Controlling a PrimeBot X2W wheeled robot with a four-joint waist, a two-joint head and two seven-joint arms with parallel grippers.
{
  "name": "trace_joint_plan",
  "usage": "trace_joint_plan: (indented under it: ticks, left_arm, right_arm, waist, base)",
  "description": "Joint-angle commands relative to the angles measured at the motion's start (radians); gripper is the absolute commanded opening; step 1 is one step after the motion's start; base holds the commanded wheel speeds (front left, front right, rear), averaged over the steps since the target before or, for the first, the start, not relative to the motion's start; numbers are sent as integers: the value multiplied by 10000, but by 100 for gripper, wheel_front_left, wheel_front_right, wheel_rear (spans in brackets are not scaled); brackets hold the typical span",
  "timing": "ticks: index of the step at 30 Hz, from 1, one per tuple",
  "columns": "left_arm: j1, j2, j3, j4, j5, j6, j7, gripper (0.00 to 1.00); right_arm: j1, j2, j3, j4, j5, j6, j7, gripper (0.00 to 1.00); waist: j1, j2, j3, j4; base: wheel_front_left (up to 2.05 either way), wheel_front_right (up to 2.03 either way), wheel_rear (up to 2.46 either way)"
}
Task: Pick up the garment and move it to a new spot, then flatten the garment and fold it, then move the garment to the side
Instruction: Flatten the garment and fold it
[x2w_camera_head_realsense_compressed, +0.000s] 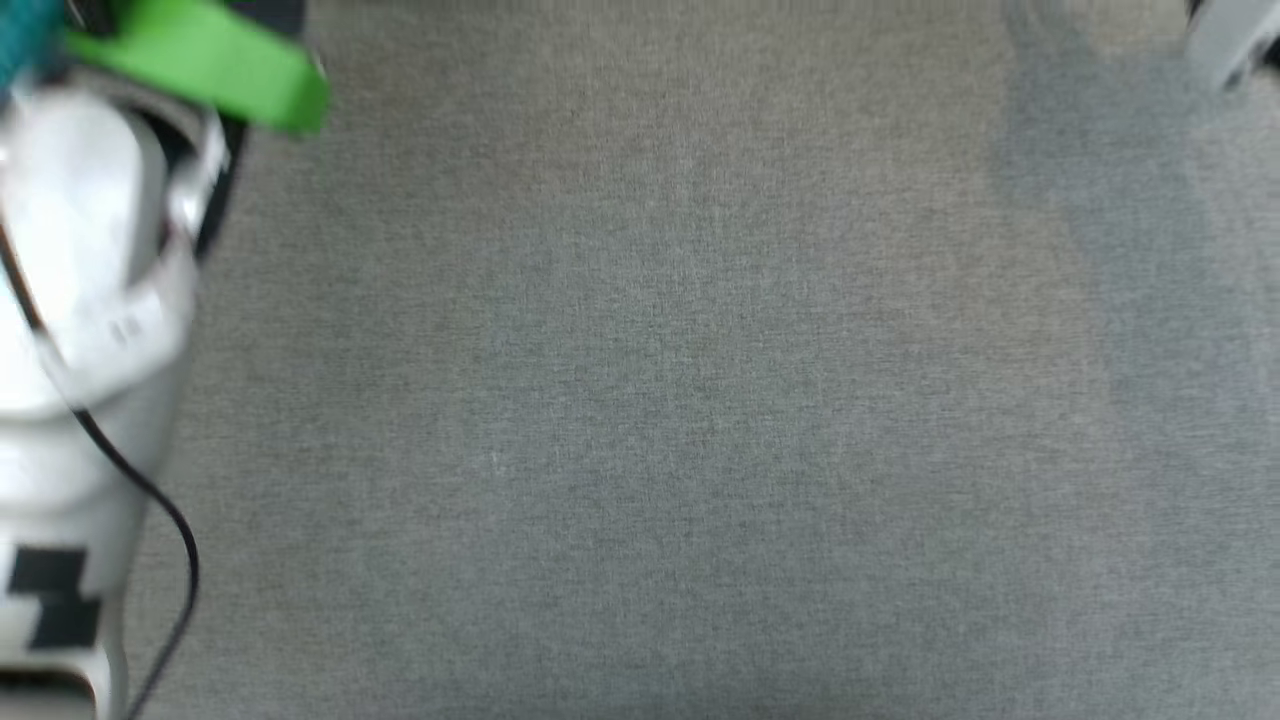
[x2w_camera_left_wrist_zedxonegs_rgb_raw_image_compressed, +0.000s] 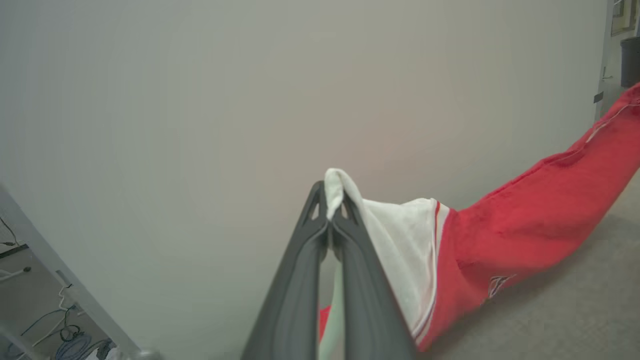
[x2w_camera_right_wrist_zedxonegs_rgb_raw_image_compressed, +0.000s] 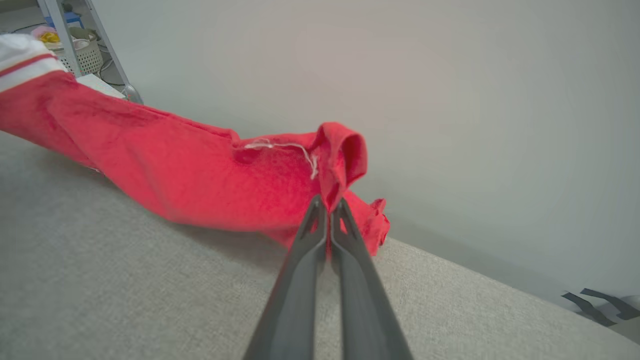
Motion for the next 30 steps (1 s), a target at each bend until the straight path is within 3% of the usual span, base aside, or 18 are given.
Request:
trace_joint_plan:
  ticks: [1, 12, 30]
  left_arm:
    - [692, 62, 36, -215, -31, 78, -56, 0]
    - [5813, 19, 104, -1707, -188, 847, -56, 0]
    - [11386, -373, -943, -2342, -1199, 1283, 212, 0]
  right_arm:
    - [474, -123, 181, -121, 152, -6, -108, 0]
    - [3521, -1106, 1336, -979, 771, -6, -590, 0]
    - [8313, -2183, 1720, -1882, 1479, -6, -937, 0]
  waist:
    - [0, 0, -762, 108]
    - [0, 0, -2434, 320]
    - [0, 0, -4578, 683]
  base:
    - [0, 0, 0]
    - [0, 0, 0]
    - [0, 0, 0]
